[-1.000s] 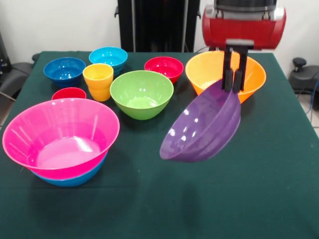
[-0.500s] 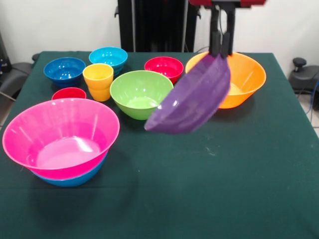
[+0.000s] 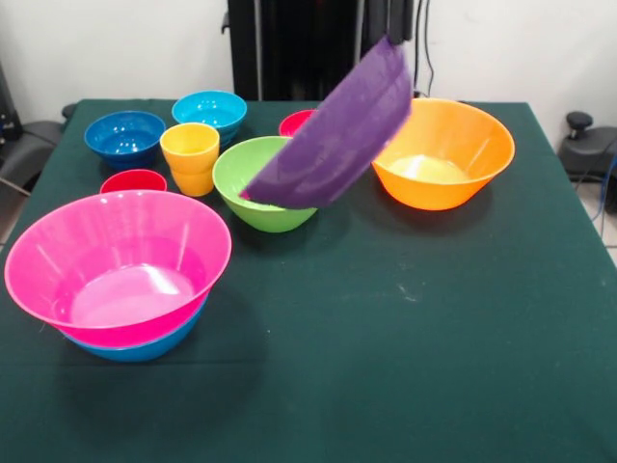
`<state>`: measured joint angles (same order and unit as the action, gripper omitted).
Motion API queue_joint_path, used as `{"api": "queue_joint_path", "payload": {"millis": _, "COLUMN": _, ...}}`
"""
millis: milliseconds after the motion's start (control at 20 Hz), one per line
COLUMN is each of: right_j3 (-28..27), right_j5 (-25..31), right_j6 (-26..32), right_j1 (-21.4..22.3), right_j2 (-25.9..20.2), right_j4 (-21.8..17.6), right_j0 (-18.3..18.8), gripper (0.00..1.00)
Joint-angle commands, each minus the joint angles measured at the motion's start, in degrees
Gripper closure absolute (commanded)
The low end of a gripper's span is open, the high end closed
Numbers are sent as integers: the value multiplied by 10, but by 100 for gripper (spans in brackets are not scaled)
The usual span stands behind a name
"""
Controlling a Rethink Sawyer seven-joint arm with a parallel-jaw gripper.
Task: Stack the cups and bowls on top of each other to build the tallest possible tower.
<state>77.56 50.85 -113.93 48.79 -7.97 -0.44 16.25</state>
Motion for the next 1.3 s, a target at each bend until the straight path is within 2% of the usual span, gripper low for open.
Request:
{"api": "queue_joint_path", "payload": {"millis": 50, "right_j3": 56, "right_j5": 58, "right_j6": 85, "right_j1": -1, "right_j2": -58, "right_j4": -5, "right_j0": 20, "gripper": 100}}
{"api": "queue_joint_path", "payload": {"millis": 550, "right_j3": 82, "right_j5": 49, "right_j6": 104, "right_j1": 3, "right_j2": -65, "right_j4": -18, "right_j0": 50, "gripper": 100}}
{"api": "queue_joint_path", "payload": {"millis": 1300, "right_j3": 93, "right_j5": -3, "right_j6": 134, "right_j1": -33, "right_j2": -113, "right_j4": -44, "right_j0": 111, "gripper": 100}}
